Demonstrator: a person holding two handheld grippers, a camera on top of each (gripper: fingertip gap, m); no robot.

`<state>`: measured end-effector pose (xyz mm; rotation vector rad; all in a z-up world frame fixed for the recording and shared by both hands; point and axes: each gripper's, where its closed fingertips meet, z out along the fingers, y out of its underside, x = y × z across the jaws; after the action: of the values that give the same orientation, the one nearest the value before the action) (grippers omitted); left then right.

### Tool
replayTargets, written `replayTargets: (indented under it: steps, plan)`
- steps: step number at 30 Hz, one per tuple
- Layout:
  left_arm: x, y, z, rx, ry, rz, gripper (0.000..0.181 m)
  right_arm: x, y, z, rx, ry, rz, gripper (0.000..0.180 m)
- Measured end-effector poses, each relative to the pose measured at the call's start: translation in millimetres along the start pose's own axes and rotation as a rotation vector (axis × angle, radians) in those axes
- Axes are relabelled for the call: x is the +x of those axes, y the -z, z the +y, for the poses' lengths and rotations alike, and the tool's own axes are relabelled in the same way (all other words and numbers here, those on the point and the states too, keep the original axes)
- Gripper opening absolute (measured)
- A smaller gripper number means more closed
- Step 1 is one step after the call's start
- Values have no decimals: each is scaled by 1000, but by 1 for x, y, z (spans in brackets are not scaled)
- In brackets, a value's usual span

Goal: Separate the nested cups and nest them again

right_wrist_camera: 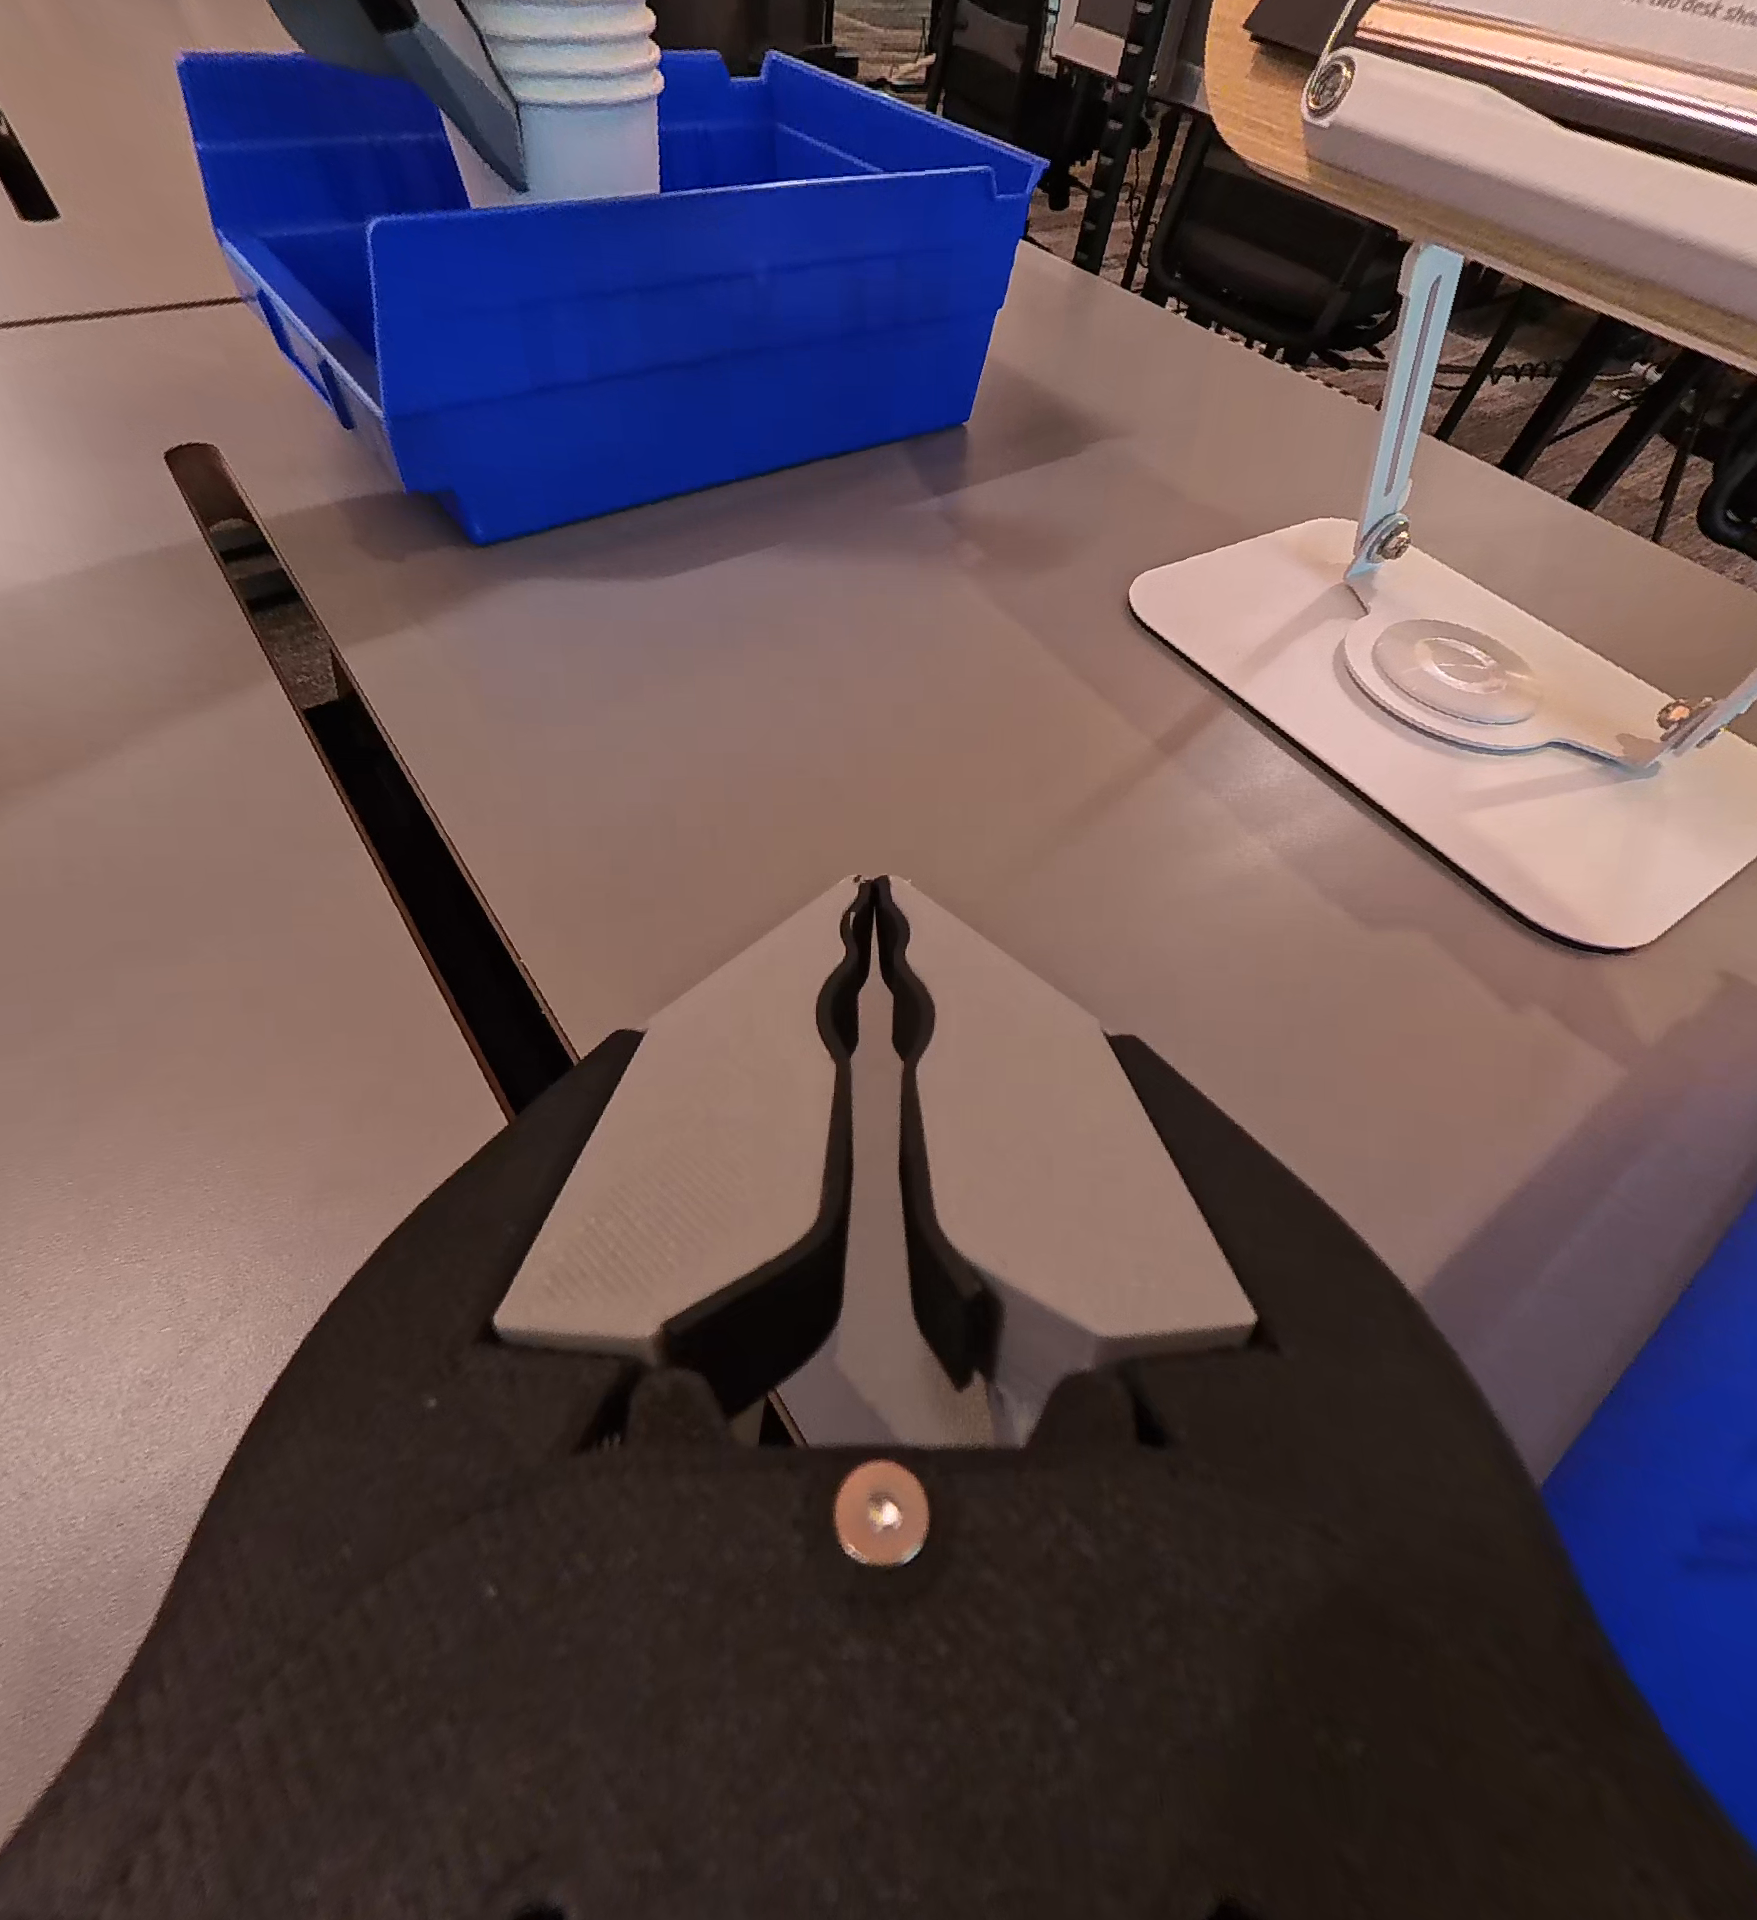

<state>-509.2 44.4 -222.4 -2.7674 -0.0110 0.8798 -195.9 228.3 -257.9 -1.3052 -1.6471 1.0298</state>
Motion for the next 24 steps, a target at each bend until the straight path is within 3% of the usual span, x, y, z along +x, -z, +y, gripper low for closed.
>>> replayTargets:
  steps: [15, 24]
  plan:
    - [-1, -8, 7, -72, -142, -61, 61, -1, -1, 1, -4, 2, -6, 0]
    - [-8, -11, -1, -31, -123, -120, 62, -2, 0, 0, -2, -1, -10, 0]
